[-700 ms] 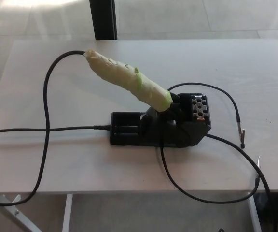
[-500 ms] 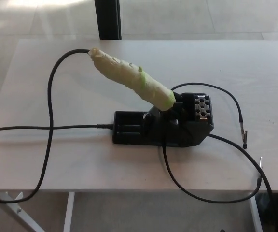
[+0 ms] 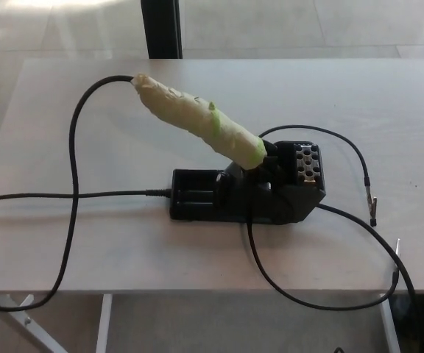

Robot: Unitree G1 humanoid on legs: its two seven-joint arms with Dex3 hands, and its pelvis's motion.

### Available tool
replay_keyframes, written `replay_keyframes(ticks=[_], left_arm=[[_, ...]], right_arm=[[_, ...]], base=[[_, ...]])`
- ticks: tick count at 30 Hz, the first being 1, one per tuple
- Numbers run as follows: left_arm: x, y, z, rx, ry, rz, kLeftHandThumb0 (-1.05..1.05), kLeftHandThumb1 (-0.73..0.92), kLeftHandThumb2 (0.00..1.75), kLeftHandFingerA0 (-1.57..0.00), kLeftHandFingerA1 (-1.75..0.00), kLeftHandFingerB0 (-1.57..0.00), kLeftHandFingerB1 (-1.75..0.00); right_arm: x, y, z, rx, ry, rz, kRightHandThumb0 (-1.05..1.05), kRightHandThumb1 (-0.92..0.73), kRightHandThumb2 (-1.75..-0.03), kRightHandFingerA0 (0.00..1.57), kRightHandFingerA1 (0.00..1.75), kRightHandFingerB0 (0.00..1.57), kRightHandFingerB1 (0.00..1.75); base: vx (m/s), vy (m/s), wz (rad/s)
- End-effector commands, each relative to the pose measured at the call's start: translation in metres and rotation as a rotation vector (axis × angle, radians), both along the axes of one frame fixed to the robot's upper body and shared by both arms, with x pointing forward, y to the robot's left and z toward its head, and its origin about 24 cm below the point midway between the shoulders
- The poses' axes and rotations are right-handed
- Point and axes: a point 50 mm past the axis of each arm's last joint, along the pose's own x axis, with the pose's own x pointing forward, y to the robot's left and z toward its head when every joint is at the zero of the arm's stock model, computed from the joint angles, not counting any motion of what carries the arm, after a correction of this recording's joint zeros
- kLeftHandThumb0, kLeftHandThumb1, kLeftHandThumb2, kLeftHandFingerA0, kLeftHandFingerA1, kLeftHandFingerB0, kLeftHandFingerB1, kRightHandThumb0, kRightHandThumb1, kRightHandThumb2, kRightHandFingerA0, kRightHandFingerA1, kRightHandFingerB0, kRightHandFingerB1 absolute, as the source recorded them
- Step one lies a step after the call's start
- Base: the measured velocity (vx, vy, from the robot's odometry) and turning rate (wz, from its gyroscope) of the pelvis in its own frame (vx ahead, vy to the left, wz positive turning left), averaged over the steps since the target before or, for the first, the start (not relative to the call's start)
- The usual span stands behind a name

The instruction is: Use the left hand of the robot to grab the soldering gun kept on the middle of the table and pull it out of its base and keep it on the left side of the base

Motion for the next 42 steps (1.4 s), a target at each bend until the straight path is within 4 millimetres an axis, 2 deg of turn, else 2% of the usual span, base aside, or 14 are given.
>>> replay_keyframes(ticks=[1,4,6,8,9,11,13,15,18,19,24,31,38,42], left_arm=[[0.027,-0.1,0.096,0.434,-0.244,-0.149,-0.38,0.65,0.59,-0.43,-0.62,-0.44,-0.47],[0.04,-0.131,0.091,0.642,-0.188,-0.241,-0.41,0.65,0.58,-0.47,-0.59,-0.46,-0.45],[0.046,-0.16,0.08,0.97,-0.122,-0.338,-0.47,0.68,0.6,-0.41,-0.63,-0.39,-0.44],[0.046,-0.163,0.078,1.01,-0.109,-0.345,-0.47,0.68,0.6,-0.41,-0.63,-0.39,-0.44],[0.047,-0.181,0.067,1.285,-0.031,-0.426,-0.49,0.68,0.59,-0.4,-0.59,-0.4,-0.44],[0.045,-0.196,0.053,1.399,0.002,-0.527,-0.52,0.67,0.6,-0.46,-0.57,-0.43,-0.42],[0.045,-0.205,0.047,1.467,0.018,-0.562,-0.56,0.7,0.61,-0.45,-0.57,-0.42,-0.42],[0.04,-0.232,0.026,1.515,0.063,-0.726,-0.56,0.68,0.61,-0.47,-0.54,-0.43,-0.4],[0.035,-0.252,0.005,1.511,0.083,-0.846,-0.58,0.72,0.62,-0.45,-0.55,-0.44,-0.41],[0.028,-0.263,-0.011,1.506,0.098,-0.918,-0.58,0.71,0.62,-0.47,-0.53,-0.45,-0.4],[0.012,-0.281,-0.041,1.478,0.095,-1.047,-0.57,0.72,0.62,-0.49,-0.53,-0.45,-0.42],[0.011,-0.292,-0.042,1.537,0.031,-1.063,-0.62,0.8,0.64,-0.51,-0.63,-0.44,-0.48],[0.002,-0.305,-0.029,1.606,0.048,-1.103,-0.64,0.83,0.64,-0.52,-0.56,-0.43,-0.44],[-0.004,-0.315,-0.002,1.615,-0.041,-1.132,-0.66,0.91,0.66,-0.5,-0.65,-0.43,-0.48]], right_arm=[[-0.003,-0.008,0.011,-0.025,-0.037,0.014,-1.05,-0.55,-0.94,0.39,0.53,0.25,0.33],[-0.004,-0.007,0.01,-0.018,-0.036,0.019,-1.05,-0.56,-0.93,0.37,0.52,0.25,0.33],[-0.004,-0.008,0.011,-0.017,-0.033,0.023,-1.05,-0.57,-0.92,0.38,0.5,0.25,0.31],[-0.004,-0.008,0.012,-0.018,-0.031,0.024,-1.05,-0.57,-0.92,0.38,0.5,0.25,0.31],[-0.003,-0.01,0.014,-0.03,-0.024,0.031,-1.05,-0.56,-0.93,0.41,0.53,0.26,0.32],[-0.001,-0.011,0.016,-0.034,-0.033,0.033,-1.05,-0.56,-0.92,0.4,0.54,0.27,0.32],[0.001,-0.011,0.017,-0.039,-0.035,0.036,-1.05,-0.56,-0.92,0.42,0.55,0.27,0.33],[0.002,-0.011,0.018,-0.042,-0.035,0.043,-1.05,-0.57,-0.93,0.42,0.52,0.27,0.33],[0.004,-0.012,0.019,-0.036,-0.049,0.043,-1.05,-0.56,-0.93,0.38,0.5,0.28,0.33],[0.004,-0.012,0.02,-0.036,-0.054,0.037,-1.05,-0.56,-0.92,0.4,0.51,0.29,0.33],[0.004,-0.014,0.022,-0.039,-0.06,0.041,-1.05,-0.56,-0.9,0.43,0.54,0.29,0.34],[0.007,-0.016,0.026,-0.05,-0.069,0.053,-1.05,-0.57,-0.92,0.4,0.54,0.3,0.34],[0.005,-0.015,0.025,-0.046,-0.055,0.062,-1.05,-0.58,-0.92,0.41,0.54,0.31,0.34],[0.003,-0.018,0.028,-0.062,-0.052,0.047,-1.05,-0.57,-0.92,0.44,0.55,0.37,0.37]], base=[[0.0,0.0,0.0],[0.0,0.0,0.0],[0.0,0.0,0.0],[0.0,0.0,0.0],[0.0,0.0,0.0],[0.0,0.0,0.0],[0.0,0.0,0.0],[0.0,0.0,0.0],[0.0,0.0,0.0],[0.0,0.0,0.0],[0.0,0.0,0.0],[0.0,0.0,0.0],[0.0,0.0,0.0],[0.0,0.0,0.0]])
